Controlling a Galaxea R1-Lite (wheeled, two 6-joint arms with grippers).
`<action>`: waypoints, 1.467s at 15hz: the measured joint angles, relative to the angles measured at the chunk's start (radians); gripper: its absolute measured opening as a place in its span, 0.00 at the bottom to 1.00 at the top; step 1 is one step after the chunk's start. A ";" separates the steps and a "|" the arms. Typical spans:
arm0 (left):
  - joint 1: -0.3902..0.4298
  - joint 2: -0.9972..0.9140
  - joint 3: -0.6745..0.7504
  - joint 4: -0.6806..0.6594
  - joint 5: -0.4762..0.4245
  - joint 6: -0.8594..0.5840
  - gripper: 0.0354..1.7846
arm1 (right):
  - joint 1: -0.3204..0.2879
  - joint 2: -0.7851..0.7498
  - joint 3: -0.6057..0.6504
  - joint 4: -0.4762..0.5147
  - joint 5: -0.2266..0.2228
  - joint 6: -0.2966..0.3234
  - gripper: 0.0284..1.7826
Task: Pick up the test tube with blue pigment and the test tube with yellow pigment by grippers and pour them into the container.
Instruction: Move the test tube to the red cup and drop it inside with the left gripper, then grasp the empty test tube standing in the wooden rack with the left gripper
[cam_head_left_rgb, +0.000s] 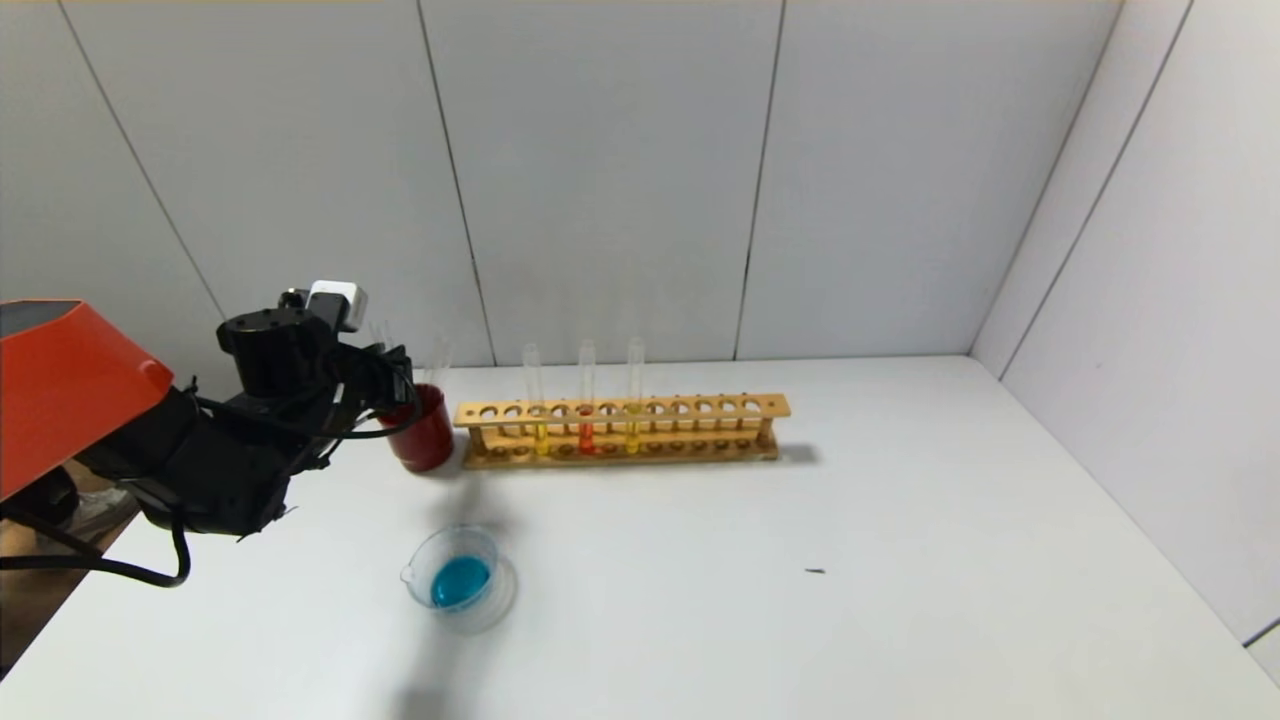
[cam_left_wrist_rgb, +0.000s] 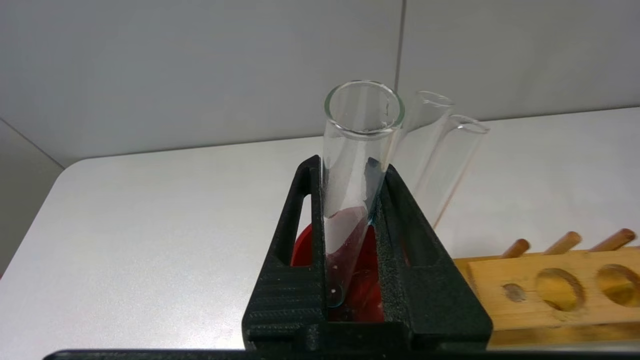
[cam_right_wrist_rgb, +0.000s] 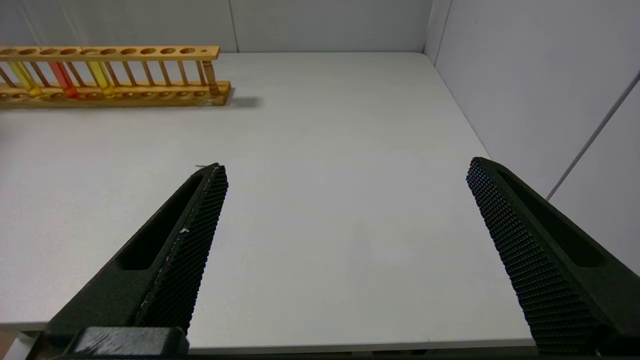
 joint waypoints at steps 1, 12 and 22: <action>0.001 0.009 -0.005 -0.004 0.000 0.001 0.20 | 0.000 0.000 0.000 0.000 0.000 0.000 0.98; -0.015 -0.054 -0.002 0.026 0.001 0.019 0.96 | 0.000 0.000 0.000 0.000 0.000 0.000 0.98; -0.311 -0.527 0.089 0.670 -0.139 0.045 0.98 | 0.000 0.000 0.000 0.000 0.000 0.000 0.98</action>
